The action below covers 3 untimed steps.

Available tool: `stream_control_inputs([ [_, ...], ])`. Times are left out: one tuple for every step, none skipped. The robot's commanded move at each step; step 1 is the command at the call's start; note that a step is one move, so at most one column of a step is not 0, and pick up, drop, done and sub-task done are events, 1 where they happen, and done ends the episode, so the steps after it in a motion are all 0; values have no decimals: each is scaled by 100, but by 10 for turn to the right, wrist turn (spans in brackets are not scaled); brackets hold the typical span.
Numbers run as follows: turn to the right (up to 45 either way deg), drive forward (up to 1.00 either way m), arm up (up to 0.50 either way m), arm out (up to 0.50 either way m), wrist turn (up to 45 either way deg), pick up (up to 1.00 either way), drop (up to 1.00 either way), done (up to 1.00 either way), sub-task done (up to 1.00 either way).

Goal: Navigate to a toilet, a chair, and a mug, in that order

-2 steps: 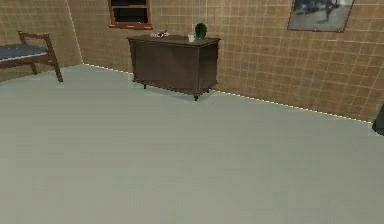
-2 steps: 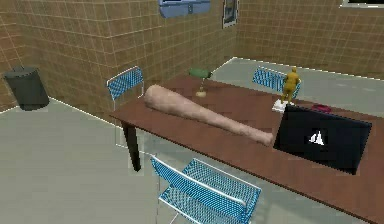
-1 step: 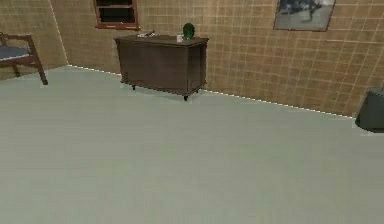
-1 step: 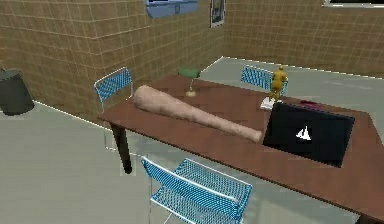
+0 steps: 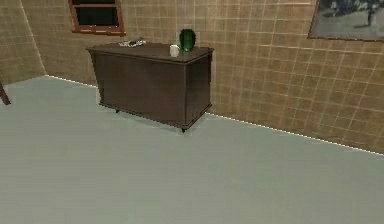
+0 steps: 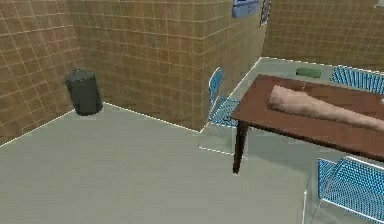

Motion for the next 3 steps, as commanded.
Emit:
stream_control_inputs([
  [0,100,0,0,0,0,0,0,0],
  [0,35,0,0,0,0,0,0,0],
  [-120,0,0,0,0,0,0,0,0],
])
